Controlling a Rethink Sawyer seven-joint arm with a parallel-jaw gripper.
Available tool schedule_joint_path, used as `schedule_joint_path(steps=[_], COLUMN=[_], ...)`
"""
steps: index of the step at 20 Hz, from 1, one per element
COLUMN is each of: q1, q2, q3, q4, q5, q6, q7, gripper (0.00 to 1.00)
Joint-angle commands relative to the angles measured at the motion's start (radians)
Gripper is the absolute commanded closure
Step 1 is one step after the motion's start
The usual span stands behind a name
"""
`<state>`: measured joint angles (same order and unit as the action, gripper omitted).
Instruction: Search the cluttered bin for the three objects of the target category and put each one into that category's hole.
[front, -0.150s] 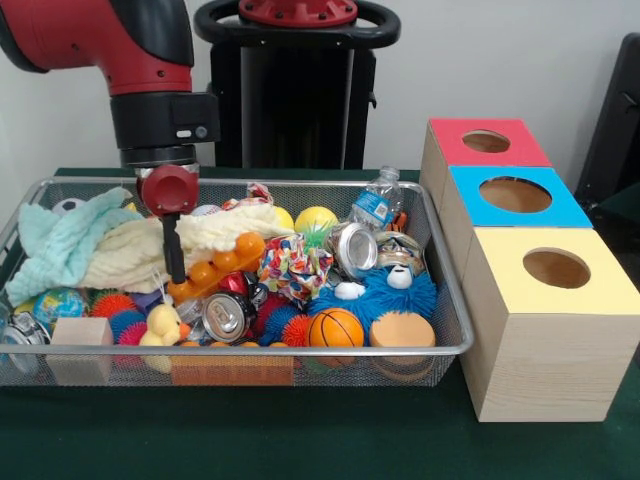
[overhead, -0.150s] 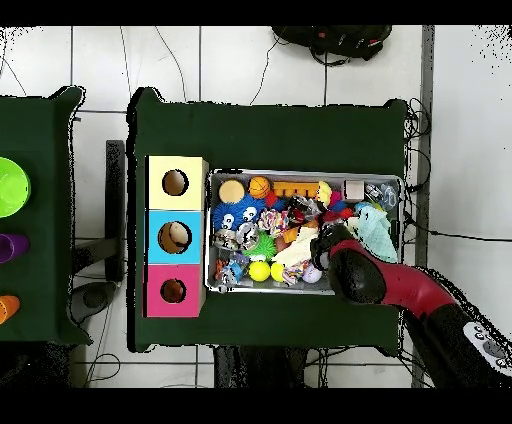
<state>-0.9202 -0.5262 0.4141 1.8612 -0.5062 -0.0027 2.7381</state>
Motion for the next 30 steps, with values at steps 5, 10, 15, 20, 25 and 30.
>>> schedule_joint_path(steps=[5, 10, 15, 20, 25, 30], q1=[0.111, 0.053, -0.073, -0.193, -0.259, -0.244], q2=[0.08, 0.057, -0.003, -0.043, -0.041, -0.024], q3=[-0.077, -0.04, 0.102, 0.247, 0.321, 0.315], q4=[0.0, 0.058, 0.089, 0.097, 0.051, -0.009], q5=[-0.099, -0.138, -0.108, -0.039, -0.001, -0.004], q6=[-0.083, -0.081, 0.042, 0.17, 0.263, 0.281], q7=[-0.021, -0.031, -0.07, -0.121, -0.157, -0.143], gripper=[0.0, 0.0, 0.0, 0.0, 0.0, 0.0])
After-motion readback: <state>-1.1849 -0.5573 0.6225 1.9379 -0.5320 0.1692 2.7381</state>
